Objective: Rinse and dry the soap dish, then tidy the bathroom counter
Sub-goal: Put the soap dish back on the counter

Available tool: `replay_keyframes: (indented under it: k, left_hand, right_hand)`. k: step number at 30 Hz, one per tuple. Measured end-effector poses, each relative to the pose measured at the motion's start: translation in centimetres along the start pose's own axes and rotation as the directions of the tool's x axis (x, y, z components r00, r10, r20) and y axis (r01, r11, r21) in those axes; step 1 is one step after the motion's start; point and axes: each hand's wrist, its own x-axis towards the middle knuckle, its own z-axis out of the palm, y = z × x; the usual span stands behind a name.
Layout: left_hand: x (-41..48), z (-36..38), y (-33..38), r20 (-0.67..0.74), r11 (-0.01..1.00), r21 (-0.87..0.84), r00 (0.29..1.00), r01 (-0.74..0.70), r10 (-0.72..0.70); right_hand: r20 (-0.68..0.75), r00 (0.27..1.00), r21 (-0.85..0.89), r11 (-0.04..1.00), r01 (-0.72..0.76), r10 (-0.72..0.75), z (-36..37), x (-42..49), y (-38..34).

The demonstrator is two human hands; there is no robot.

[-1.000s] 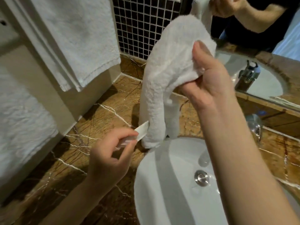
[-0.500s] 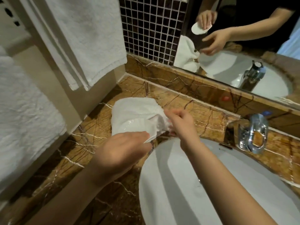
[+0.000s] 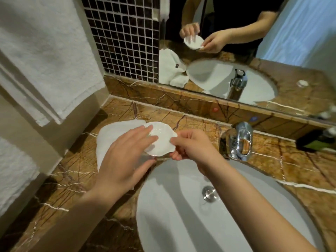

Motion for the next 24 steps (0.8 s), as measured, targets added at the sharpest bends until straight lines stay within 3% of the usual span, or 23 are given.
replay_keyframes:
  k: [2,4,9,14,19,24]
  left_hand:
    - [0.4,1.0,1.4,-0.023,0.962,-0.129,0.969,0.241,-0.246]
    - [0.8,2.5,3.3,0.027,0.921,-0.184,0.939,0.342,-0.343]
    - [2.2,7.3,10.3,0.188,0.952,-0.266,0.977,0.153,-0.104]
    - [4.2,13.2,17.4,0.267,0.93,-0.364,0.962,0.037,0.066]
    - [6.6,18.1,22.6,0.285,0.905,-0.419,0.957,0.065,0.063]
    - [8.9,21.7,25.4,0.263,0.885,-0.456,0.964,0.09,0.037]
  right_hand:
    - [-0.098,0.995,0.031,0.999,0.038,-0.034,-1.9,-1.3,-0.2]
    - [-0.196,0.978,0.079,0.994,0.081,-0.064,-4.7,-2.9,-0.4]
    - [-0.451,0.888,0.095,0.984,0.148,-0.09,-14.6,-7.6,0.8]
    - [-0.64,0.768,0.095,0.991,0.092,-0.01,-24.6,-10.9,4.3]
    - [-0.723,0.688,0.118,0.993,0.03,0.066,-31.2,-11.2,9.0]
    - [-0.717,0.683,0.188,0.982,-0.004,0.14,-34.2,-9.1,13.8]
